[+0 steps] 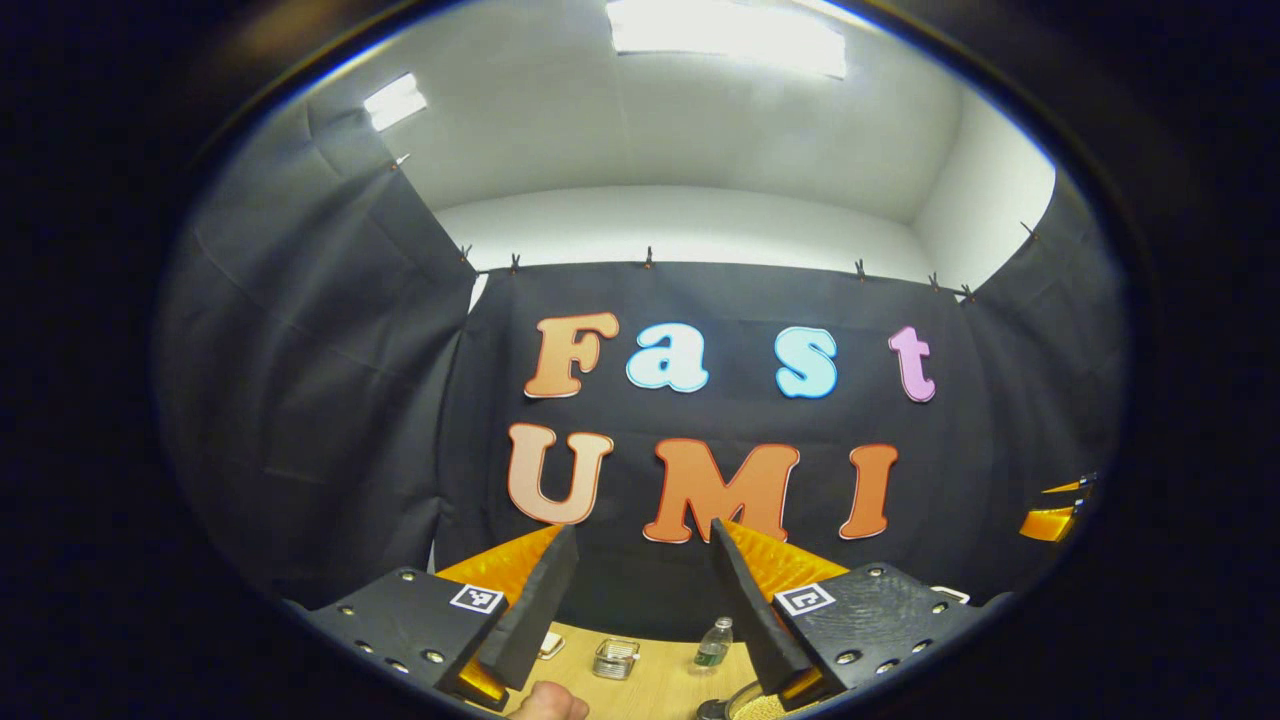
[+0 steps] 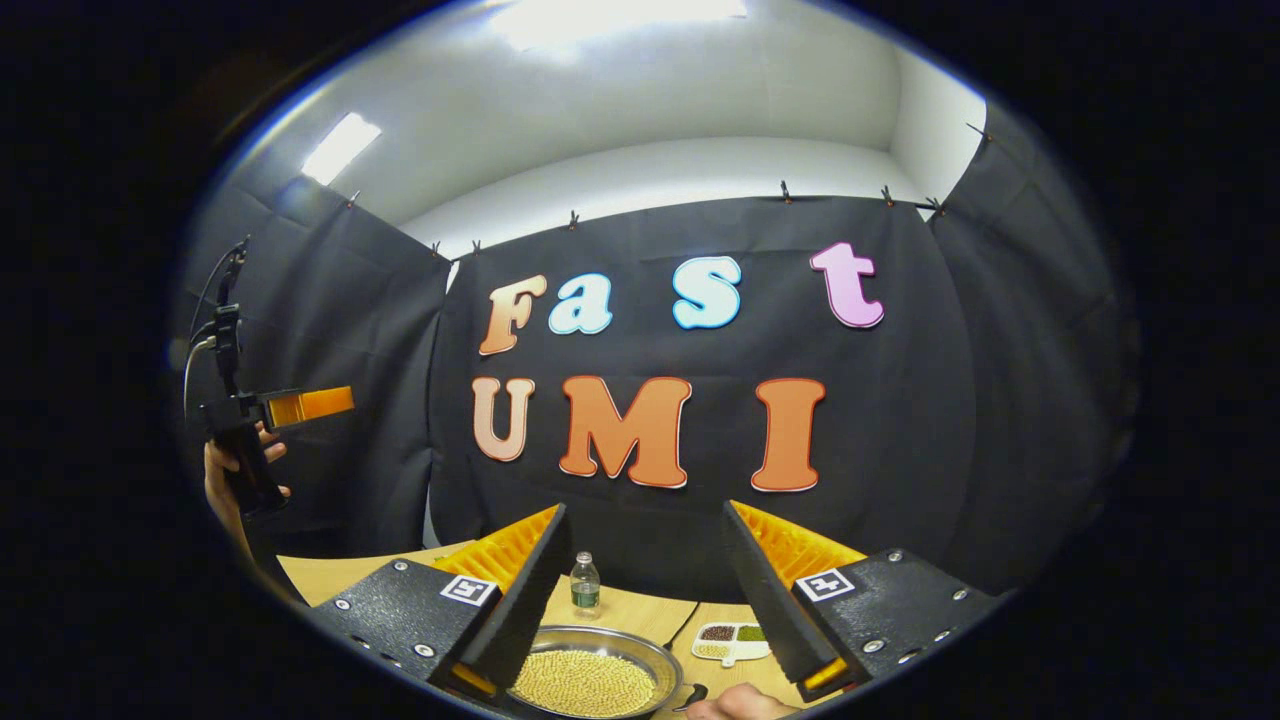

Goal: First push the handle of the pot to place it horizontally, then grasp the pot with both hands and set it on the induction cooktop.

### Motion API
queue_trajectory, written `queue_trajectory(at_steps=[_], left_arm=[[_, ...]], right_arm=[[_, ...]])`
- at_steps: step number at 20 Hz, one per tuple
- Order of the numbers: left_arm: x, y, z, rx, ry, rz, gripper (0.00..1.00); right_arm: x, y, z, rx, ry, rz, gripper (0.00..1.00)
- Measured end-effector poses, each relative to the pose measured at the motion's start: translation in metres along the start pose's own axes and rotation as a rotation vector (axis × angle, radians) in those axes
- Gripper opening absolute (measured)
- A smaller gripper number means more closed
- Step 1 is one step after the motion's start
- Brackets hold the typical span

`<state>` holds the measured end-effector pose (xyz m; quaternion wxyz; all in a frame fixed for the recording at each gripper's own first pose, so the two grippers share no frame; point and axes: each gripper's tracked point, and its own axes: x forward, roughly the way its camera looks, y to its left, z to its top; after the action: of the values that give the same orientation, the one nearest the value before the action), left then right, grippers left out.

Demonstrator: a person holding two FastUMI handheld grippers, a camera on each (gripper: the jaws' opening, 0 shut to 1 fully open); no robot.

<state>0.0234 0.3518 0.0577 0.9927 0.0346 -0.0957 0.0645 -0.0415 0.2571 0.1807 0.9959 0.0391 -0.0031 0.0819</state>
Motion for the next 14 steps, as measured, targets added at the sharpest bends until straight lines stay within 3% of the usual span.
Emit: queue_trajectory(at_steps=[3, 4, 5, 14], left_arm=[[-0.005, 0.009, 0.013, 0.025, -0.036, 0.024, 0.82], [-0.008, 0.01, 0.013, 0.029, -0.038, 0.027, 0.82], [-0.007, 0.008, 0.012, 0.025, -0.037, 0.023, 0.82], [0.001, 0.006, -0.012, 0.034, 0.029, 0.007, 0.82]], right_arm=[[0.0, 0.001, 0.014, 0.02, -0.044, 0.004, 0.93], [-0.001, -0.002, 0.018, 0.017, -0.056, 0.0, 0.89], [-0.001, -0.004, 0.021, 0.015, -0.069, -0.006, 0.93], [-0.003, -0.003, 0.021, -0.015, -0.076, -0.003, 0.93]])
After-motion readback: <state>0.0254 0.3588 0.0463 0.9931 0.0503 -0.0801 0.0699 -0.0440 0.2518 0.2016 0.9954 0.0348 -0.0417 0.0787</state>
